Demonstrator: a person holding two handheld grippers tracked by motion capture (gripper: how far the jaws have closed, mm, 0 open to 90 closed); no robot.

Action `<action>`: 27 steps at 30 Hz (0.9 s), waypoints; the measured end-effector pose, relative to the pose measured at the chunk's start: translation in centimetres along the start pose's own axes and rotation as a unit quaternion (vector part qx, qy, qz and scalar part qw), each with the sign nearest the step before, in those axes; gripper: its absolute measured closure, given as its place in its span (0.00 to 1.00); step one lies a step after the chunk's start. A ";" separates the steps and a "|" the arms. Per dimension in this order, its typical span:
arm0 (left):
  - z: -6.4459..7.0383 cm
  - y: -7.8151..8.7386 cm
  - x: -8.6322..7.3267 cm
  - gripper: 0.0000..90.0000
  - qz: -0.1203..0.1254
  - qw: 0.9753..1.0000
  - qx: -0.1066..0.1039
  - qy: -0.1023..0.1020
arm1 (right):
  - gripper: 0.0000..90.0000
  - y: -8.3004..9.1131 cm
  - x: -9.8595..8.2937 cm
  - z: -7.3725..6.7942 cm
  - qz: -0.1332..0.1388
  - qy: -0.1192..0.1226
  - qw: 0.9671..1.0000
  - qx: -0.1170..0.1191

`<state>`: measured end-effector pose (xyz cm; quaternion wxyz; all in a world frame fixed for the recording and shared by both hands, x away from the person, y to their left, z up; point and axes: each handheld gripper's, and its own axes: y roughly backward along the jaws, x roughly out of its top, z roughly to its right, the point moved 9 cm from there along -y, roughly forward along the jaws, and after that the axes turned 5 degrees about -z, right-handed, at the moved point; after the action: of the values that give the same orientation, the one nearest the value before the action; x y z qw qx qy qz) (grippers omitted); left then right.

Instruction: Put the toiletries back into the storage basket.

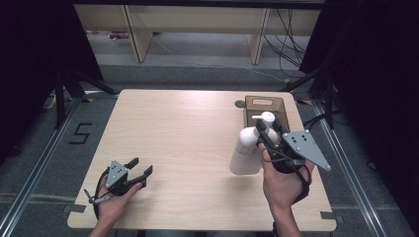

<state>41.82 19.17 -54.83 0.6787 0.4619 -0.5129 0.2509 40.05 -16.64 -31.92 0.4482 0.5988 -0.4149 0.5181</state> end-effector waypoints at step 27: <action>0.0 0.0 0.0 0.39 0.000 1.000 -0.001 0.000 | 0.67 1.5 1.1 3.6 0.012 -0.001 0.999 -0.044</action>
<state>41.78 19.15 -54.83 0.6791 0.4614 -0.5129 0.2506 39.59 -20.52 -30.87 0.4671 0.5741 -0.4448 0.5043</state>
